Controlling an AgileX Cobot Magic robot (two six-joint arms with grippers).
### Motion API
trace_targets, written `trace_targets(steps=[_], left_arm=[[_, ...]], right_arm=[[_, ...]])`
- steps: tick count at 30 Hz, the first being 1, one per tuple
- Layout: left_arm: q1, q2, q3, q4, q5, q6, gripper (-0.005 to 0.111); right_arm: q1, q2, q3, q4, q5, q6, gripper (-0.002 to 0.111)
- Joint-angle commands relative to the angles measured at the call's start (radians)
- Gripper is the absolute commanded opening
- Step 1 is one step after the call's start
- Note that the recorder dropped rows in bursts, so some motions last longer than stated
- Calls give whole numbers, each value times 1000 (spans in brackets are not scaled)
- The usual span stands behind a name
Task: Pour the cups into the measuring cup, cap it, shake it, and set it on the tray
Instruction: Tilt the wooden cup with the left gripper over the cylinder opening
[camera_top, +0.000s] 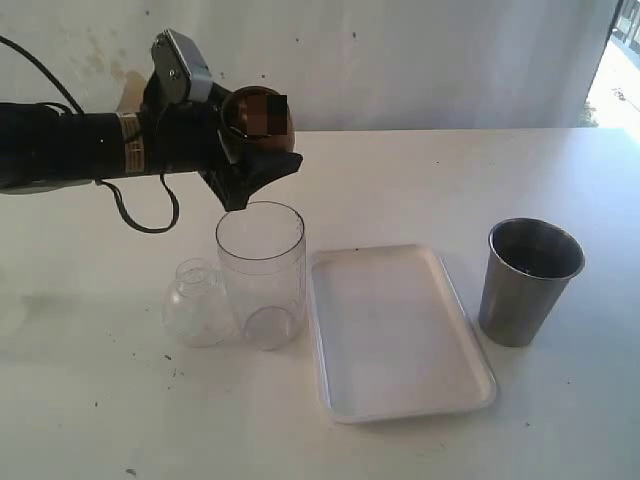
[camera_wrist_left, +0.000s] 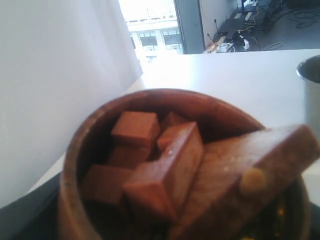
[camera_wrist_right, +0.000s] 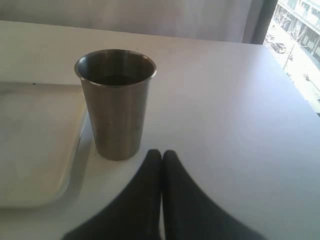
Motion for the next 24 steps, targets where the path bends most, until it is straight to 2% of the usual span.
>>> trace_targets(steps=[1,6,19,24], left_arm=[[-2,-7,-8,-40,-27,108,0],[-2,-7,-8,-40,-43,114,0],[-2,-7,-8,-4,-6,286,0],[-2,-9,-8,71,-42,293,0]], right_arm=[[-6,-5,5,-7,-8,5,0],[-6,-5,5,-7,-8,5,0],[-6,-5,5,-7,-8,5,0],[-6,-5,5,-7,-8,5,0]])
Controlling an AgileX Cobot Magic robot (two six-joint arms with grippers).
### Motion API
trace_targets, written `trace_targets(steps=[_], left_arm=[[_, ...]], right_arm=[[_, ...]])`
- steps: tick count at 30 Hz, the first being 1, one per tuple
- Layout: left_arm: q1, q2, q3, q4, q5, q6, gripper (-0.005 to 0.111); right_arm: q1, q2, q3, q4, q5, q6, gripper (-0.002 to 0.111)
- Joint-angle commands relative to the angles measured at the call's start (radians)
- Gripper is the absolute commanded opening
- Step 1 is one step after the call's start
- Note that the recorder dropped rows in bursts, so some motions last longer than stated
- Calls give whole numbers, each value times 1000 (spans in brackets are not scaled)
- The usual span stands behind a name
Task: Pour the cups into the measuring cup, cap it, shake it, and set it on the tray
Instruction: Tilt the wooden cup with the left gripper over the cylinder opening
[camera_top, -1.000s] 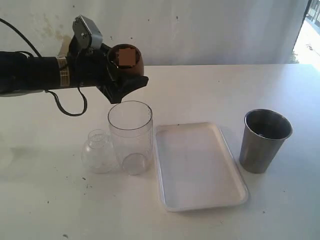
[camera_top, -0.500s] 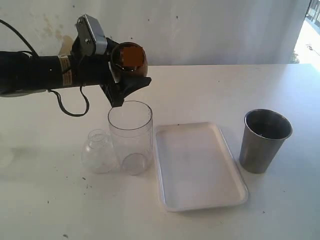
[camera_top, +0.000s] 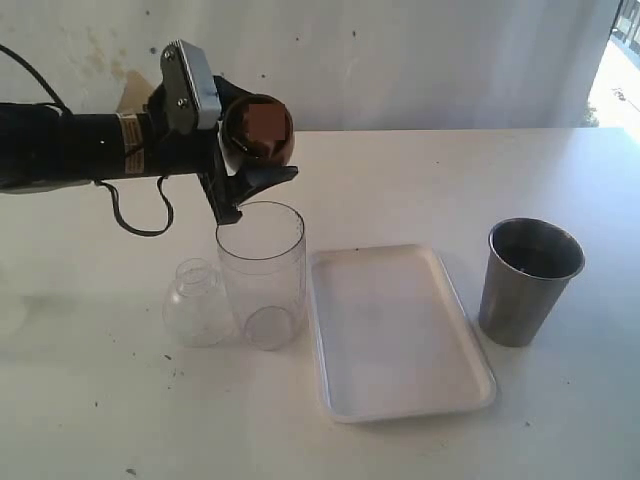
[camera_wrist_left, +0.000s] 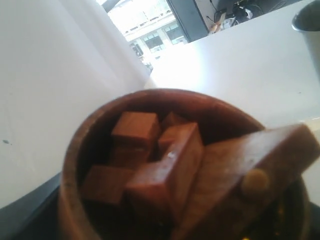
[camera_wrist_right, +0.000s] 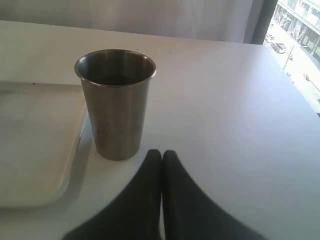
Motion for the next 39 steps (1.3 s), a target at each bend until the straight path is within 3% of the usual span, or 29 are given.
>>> trace_targets(steps=[1,16,23,28,31,39], left_arm=[[-2,-11,-8,54,-50,9,0],[-2,-74,-8,66,41,60,0],[70,-79,-8,66,-28,48,0],[66,-66,-8,118,-83,74,0],[66,-62,-8,118,-27,84,0],[57,-62,-8,118,-39,158,0]], right_arm=[[-6,-5,5,-7,-8,5,0],[-6,-5,5,-7,-8,5,0],[-6,-5,5,-7,-8,5,0],[-6,-5,5,0,-8,29,0],[-6,-5,5,0,-8,29,0],[-6,-5,5,0,-8,29,0]])
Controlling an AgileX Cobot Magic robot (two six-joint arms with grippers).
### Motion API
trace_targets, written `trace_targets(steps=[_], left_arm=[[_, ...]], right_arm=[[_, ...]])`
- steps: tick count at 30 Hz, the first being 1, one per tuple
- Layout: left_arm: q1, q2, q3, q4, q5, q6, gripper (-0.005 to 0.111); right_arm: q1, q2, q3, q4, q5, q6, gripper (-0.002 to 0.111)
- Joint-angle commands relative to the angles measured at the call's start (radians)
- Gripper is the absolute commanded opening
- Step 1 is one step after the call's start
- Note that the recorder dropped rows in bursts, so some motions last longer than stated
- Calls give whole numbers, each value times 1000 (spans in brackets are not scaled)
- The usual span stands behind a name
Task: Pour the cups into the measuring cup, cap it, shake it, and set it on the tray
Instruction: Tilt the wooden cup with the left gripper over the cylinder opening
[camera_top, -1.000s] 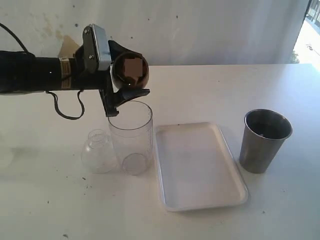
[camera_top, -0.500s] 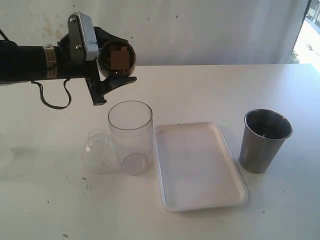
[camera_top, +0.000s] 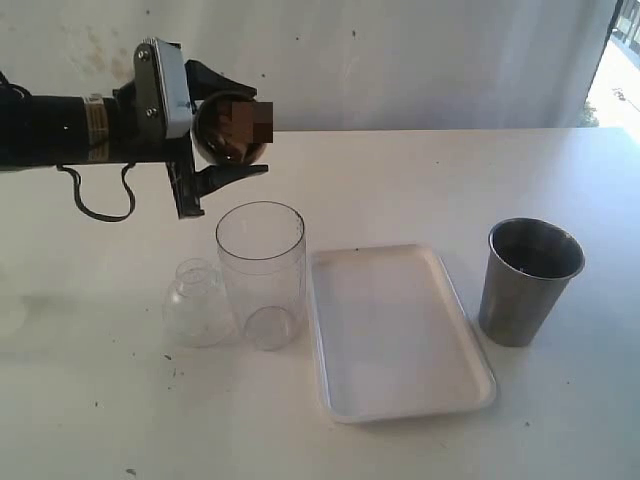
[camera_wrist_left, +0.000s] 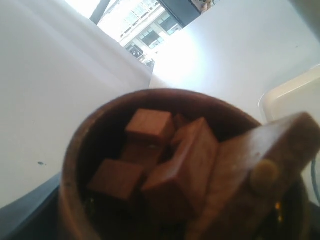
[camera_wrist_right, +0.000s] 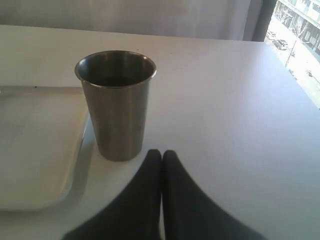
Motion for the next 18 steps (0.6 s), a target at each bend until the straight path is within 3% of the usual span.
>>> trace_targets(steps=[1,18], left_arm=[[-16,-8,-8,-13,-13,14,0],[-37,-8,-8,53,15,124,0]], right_arm=[[-6,-5,5,0,-8,5,0],[-6,-5,5,0,-8,5,0]])
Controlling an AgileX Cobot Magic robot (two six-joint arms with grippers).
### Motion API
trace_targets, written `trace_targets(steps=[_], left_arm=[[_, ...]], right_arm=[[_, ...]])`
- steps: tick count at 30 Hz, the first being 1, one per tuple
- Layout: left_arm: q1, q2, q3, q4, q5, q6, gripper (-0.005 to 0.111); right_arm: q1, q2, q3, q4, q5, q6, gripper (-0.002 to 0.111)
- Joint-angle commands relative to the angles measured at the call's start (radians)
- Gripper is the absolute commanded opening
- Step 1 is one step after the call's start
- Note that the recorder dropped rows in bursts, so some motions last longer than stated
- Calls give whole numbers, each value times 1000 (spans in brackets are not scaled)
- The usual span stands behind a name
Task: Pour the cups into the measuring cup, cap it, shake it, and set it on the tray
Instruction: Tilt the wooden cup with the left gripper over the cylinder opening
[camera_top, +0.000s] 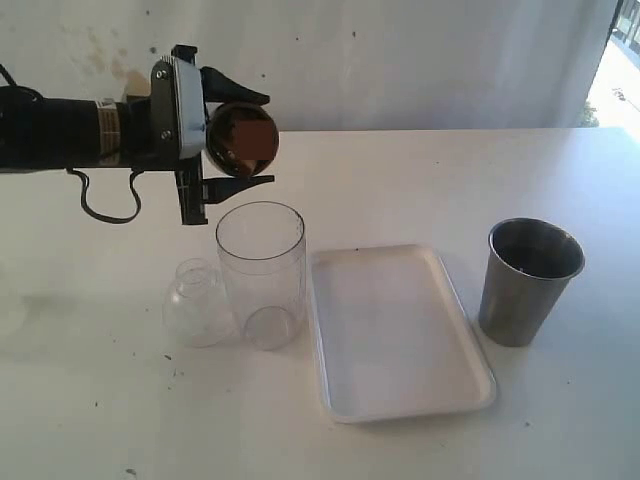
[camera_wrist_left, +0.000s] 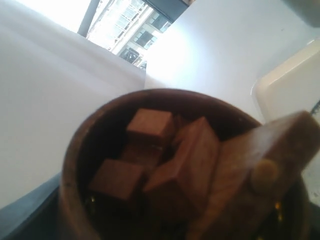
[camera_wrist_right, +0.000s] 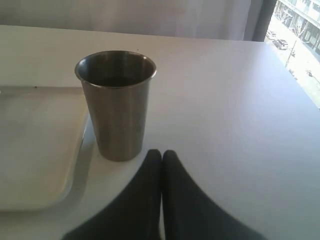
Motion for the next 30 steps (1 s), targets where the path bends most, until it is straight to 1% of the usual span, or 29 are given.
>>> trace_targets(steps=[1,3,7,10,15,20,22,25,30], left_arm=[[-6,-8,-8,25,-10,2,0],[-6,-8,-8,25,-10,8,0],[-6,-8,-8,25,-13,117,0],[-6,-8,-8,25,-14,153,0],[-6,-8,-8,-26,-19,155,0],[-33,-8,-8,-44,-35,151,0],[-48,-8,-8,-44,-24,151,0],[-51,-8,-8,-51,0,155,0],[-51,-8,-8,-54,100,159,0]], right_arm=[[-6,-5,5,0,-8,4,0],[-6,-5,5,0,-8,4,0],[-6,-5,5,0,-8,4,0],[-6,-5,5,0,-8,4,0],[-6,-5,5,0,-8,4,0],[-6,-5,5,0,-8,4,0],[-6,-5,5,0,-8,4,0],[-6,-5,5,0,-8,4,0],[-6,-5,5,0,-8,4,0]])
